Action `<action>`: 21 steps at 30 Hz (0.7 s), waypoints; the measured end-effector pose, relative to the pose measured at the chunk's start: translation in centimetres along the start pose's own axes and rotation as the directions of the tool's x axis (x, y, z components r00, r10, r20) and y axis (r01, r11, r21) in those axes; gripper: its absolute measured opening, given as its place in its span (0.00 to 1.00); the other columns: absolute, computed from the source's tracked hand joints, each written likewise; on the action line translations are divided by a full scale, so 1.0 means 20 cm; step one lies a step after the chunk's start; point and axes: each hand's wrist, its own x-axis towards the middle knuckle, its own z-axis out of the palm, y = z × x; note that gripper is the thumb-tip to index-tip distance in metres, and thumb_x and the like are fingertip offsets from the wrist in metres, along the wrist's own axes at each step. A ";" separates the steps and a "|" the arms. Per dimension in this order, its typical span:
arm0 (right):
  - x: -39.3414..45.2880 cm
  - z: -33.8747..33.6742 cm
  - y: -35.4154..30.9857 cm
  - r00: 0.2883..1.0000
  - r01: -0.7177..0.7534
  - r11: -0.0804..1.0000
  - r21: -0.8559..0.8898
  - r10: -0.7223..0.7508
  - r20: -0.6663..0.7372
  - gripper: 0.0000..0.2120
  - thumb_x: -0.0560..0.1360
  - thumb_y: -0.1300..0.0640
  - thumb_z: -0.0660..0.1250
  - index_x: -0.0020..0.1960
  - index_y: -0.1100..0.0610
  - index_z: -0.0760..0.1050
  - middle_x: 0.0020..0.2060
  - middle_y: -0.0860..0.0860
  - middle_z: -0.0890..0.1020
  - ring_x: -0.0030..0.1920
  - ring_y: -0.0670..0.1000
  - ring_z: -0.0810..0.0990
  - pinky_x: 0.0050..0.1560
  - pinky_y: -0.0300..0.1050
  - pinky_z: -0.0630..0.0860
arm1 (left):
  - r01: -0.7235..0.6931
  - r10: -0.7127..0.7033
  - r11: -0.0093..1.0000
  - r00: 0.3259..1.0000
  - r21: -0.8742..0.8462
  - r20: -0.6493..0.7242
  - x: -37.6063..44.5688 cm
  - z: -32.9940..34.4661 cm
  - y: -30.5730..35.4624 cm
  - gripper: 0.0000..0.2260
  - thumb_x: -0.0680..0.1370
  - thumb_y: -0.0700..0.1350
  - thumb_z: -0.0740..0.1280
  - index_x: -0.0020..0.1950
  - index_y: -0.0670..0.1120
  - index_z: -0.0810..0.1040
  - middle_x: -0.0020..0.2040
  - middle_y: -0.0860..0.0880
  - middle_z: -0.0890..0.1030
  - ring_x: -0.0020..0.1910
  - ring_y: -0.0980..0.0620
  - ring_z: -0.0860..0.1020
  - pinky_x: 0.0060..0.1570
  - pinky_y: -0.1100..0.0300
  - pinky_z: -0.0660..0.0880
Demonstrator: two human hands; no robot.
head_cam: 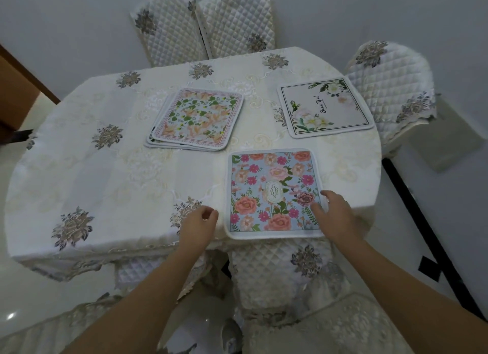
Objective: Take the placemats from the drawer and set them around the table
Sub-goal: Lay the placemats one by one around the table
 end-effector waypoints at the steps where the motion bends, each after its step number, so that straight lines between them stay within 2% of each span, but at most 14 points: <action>1: 0.00 0.01 -0.04 1.000 0.022 1.000 -0.009 -0.022 0.014 0.26 0.78 0.46 0.64 0.71 0.57 0.68 0.64 0.56 0.75 0.63 0.57 0.74 0.62 0.55 0.73 | -0.014 0.014 1.000 1.000 -0.028 -0.013 0.00 -0.01 0.01 0.09 0.80 0.48 0.63 0.52 0.47 0.80 0.45 0.52 0.81 0.46 0.53 0.79 0.46 0.58 0.73; 5: -0.05 0.07 -0.22 0.996 0.085 0.996 -0.011 -0.084 0.024 0.27 0.78 0.43 0.62 0.74 0.54 0.66 0.68 0.54 0.73 0.65 0.55 0.74 0.65 0.56 0.72 | -0.034 0.033 0.987 0.999 -0.154 -0.013 0.02 -0.07 0.02 0.09 0.80 0.53 0.59 0.52 0.53 0.77 0.47 0.52 0.82 0.46 0.51 0.81 0.49 0.47 0.79; 7: -0.08 0.10 -0.32 0.995 0.094 0.996 -0.010 -0.094 0.039 0.28 0.78 0.43 0.62 0.74 0.54 0.65 0.70 0.53 0.71 0.68 0.54 0.71 0.67 0.56 0.70 | -0.062 0.063 0.985 0.998 -0.163 -0.003 0.03 -0.10 0.02 0.09 0.81 0.54 0.58 0.52 0.54 0.76 0.46 0.52 0.82 0.45 0.50 0.81 0.49 0.46 0.79; 8: -0.10 0.12 -0.36 0.994 0.103 0.995 -0.009 -0.102 0.041 0.29 0.77 0.42 0.61 0.74 0.54 0.65 0.71 0.53 0.71 0.69 0.55 0.70 0.68 0.57 0.69 | -0.083 0.084 0.983 0.996 -0.162 -0.001 0.04 -0.13 0.02 0.10 0.81 0.54 0.57 0.53 0.54 0.76 0.47 0.52 0.82 0.44 0.52 0.81 0.48 0.49 0.79; 11: -0.16 0.21 -0.50 0.992 0.124 0.991 -0.053 -0.122 0.030 0.32 0.76 0.39 0.60 0.75 0.55 0.63 0.71 0.54 0.70 0.71 0.56 0.67 0.70 0.60 0.66 | -0.148 0.153 0.980 0.988 -0.130 0.032 0.07 -0.24 0.00 0.13 0.83 0.53 0.57 0.59 0.50 0.77 0.54 0.52 0.80 0.39 0.65 0.78 0.40 0.68 0.73; 12: -0.18 0.25 -0.56 0.993 0.121 0.991 -0.053 -0.120 0.020 0.32 0.77 0.39 0.61 0.75 0.55 0.63 0.72 0.54 0.69 0.72 0.56 0.66 0.71 0.59 0.64 | -0.181 0.187 0.977 0.981 -0.117 0.045 0.07 -0.29 -0.02 0.14 0.83 0.53 0.56 0.60 0.49 0.77 0.56 0.52 0.79 0.41 0.65 0.78 0.42 0.68 0.72; 15: -0.26 0.39 -0.77 0.993 0.114 0.993 -0.042 -0.114 0.008 0.31 0.79 0.42 0.61 0.76 0.55 0.61 0.74 0.54 0.66 0.74 0.55 0.62 0.73 0.56 0.60 | -0.287 0.292 0.955 0.953 -0.070 0.080 0.11 -0.48 -0.13 0.17 0.83 0.55 0.56 0.65 0.49 0.76 0.63 0.52 0.77 0.58 0.55 0.76 0.58 0.56 0.72; 21: -0.34 0.65 -1.25 0.989 0.147 0.988 0.052 -0.147 0.002 0.31 0.79 0.40 0.60 0.77 0.53 0.59 0.76 0.53 0.63 0.76 0.55 0.59 0.74 0.56 0.58 | -0.320 0.319 0.944 0.948 -0.082 -0.018 0.24 -0.93 -0.23 0.20 0.83 0.57 0.55 0.69 0.49 0.73 0.67 0.51 0.75 0.65 0.52 0.73 0.65 0.51 0.71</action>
